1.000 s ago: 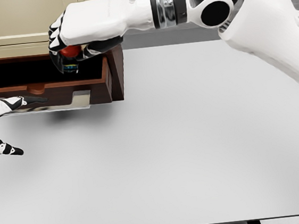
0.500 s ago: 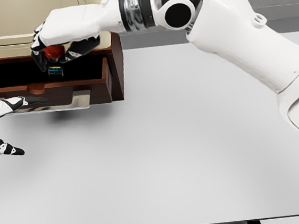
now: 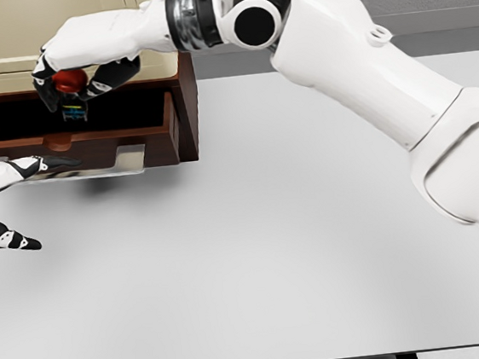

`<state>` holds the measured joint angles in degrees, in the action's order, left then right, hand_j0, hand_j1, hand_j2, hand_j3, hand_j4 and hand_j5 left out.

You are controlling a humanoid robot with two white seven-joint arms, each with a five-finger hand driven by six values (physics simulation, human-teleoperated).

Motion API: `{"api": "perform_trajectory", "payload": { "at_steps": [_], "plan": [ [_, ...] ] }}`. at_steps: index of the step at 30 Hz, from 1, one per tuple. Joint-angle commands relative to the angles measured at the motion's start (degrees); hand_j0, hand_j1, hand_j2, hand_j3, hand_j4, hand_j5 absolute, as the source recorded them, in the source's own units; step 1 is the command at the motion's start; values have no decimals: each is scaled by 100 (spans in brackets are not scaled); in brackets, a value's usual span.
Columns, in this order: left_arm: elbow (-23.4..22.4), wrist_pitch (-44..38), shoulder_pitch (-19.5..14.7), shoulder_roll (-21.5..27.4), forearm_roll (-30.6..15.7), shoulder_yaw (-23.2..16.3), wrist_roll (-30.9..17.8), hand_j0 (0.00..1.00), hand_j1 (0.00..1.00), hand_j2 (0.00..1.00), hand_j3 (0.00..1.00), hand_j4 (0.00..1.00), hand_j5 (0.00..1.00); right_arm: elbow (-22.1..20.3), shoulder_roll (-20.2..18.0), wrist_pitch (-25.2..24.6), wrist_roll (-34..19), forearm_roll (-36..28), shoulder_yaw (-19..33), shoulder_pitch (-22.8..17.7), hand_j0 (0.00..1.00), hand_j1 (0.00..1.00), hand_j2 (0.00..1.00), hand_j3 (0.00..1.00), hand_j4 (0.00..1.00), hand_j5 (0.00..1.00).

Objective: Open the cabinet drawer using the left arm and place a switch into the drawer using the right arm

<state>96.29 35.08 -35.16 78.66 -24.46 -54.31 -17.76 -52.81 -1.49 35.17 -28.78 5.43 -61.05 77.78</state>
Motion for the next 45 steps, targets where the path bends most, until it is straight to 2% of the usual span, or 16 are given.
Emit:
{"api": "perform_trajectory", "payload": {
  "at_steps": [1,7,12,14,18,20,22,24,28,34,40,45],
  "plan": [
    [4,-8,0,0,-41,8,1,100,100,100,100,100,100,51,96,-17,4,-42,14,0,49,49,49,49,49,49],
    [-4,-8,0,0,-41,8,1,100,100,100,100,100,100,517,149,-17,4,-15,66,9,50,50,50,50,50,50],
    [4,-8,0,0,-32,8,-8,100,100,100,100,100,100,632,149,-17,4,266,207,18,50,50,50,50,50,50],
    [4,-8,0,0,-32,-1,-8,100,100,100,100,100,100,632,149,-17,4,284,225,18,51,51,51,51,51,51],
    [4,-8,0,0,-32,-1,-8,100,100,100,100,100,100,631,149,-17,21,292,225,9,60,60,60,60,60,60],
    [4,-8,0,0,-32,0,-8,100,100,100,100,100,100,623,149,-17,21,292,225,9,71,71,71,71,71,71],
    [4,-8,0,0,-32,8,-8,100,100,100,100,100,100,632,149,-17,21,292,225,9,74,74,74,74,74,74],
    [-4,-8,0,0,-32,8,-8,100,100,100,100,100,100,623,149,-17,21,292,225,17,82,82,82,82,82,82],
    [4,-8,0,0,-32,8,-8,100,100,100,100,100,100,614,149,-17,21,389,304,26,86,86,86,86,86,86],
    [4,-8,-9,0,-32,17,1,100,100,100,100,100,100,517,149,-17,56,495,339,44,87,87,87,87,87,87],
    [4,-8,-18,-9,-32,26,1,100,100,100,100,100,100,192,149,-17,56,512,339,53,88,88,88,88,88,88],
    [4,-8,-26,-9,-32,26,1,100,100,100,100,100,100,131,149,-17,56,503,436,105,96,96,96,96,96,96]
  ]
}}
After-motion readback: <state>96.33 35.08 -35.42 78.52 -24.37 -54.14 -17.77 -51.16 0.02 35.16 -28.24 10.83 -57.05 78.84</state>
